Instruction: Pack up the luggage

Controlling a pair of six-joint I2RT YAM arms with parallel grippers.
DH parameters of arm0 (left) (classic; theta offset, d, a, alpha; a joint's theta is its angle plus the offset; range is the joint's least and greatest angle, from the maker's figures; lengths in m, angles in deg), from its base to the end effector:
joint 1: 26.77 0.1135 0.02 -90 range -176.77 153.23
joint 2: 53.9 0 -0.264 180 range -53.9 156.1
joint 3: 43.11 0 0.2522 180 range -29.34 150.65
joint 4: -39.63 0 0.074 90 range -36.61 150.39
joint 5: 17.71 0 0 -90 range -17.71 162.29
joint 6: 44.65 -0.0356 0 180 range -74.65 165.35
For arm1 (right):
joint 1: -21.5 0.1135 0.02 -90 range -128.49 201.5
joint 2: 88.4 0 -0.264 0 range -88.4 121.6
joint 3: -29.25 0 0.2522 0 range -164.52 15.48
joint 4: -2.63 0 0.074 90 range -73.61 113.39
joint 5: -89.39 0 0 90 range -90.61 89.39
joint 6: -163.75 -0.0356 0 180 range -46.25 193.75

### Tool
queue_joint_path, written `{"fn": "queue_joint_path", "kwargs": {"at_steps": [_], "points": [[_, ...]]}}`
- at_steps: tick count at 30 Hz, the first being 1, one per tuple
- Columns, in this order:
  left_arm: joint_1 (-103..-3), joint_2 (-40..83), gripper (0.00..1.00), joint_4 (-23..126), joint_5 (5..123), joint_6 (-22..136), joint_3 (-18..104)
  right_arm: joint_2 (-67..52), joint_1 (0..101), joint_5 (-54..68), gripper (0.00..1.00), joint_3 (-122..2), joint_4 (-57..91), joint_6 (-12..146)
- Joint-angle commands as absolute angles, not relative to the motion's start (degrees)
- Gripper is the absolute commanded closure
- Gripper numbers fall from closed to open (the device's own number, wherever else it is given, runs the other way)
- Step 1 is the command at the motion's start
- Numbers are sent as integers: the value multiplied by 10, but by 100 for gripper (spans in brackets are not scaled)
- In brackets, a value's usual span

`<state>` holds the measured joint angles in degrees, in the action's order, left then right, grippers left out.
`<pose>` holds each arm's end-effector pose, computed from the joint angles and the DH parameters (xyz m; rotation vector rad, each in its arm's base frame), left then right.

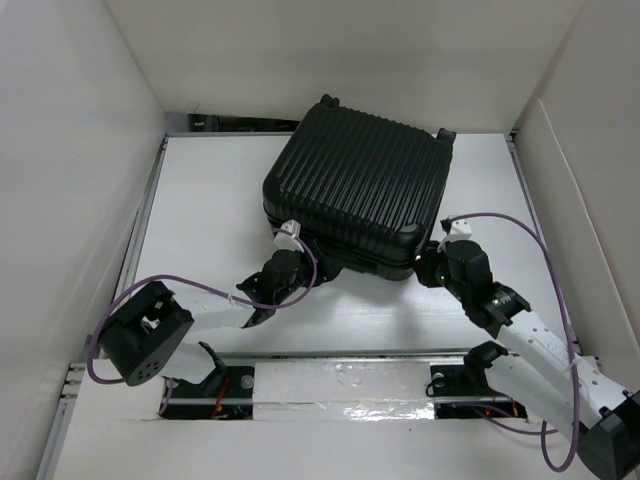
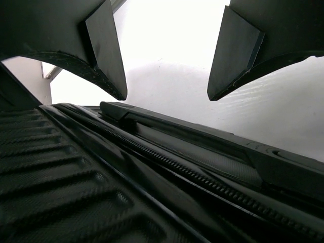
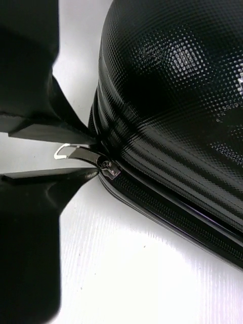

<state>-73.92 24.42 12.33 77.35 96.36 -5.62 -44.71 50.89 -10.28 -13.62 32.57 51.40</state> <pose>0.1817 -0.1913 0.1815 -0.1340 1.9534 -1.1084 0.1554 0.0807 0.2365 -0.0284 2.1202 0.3642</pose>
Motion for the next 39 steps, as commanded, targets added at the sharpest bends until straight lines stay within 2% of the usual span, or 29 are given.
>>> {"fn": "queue_joint_path", "kwargs": {"at_steps": [1,3,4,5,12,16,20,32,36,39], "points": [[-741,249,38,94,778,967,-34,-430,508,-140,83,-141,332,520],[-741,253,39,92,780,967,-33,-425,508,-143,86,-144,336,516],[-741,253,39,92,780,968,-33,-423,508,-147,96,-144,338,514],[-741,254,39,90,782,969,-33,-423,508,-152,100,-147,346,510],[-741,254,39,85,782,968,-34,-489,508,-133,100,-138,363,495],[-741,262,39,76,777,969,-32,-533,508,-28,100,-125,347,523],[-741,290,39,66,777,970,-14,-505,508,74,100,-126,336,559],[-746,364,42,29,787,990,31,-505,663,238,100,-100,208,575],[-751,391,42,18,779,996,50,-462,730,190,100,-107,166,551],[-757,394,42,17,777,995,55,-382,790,130,100,-114,65,516]]}}
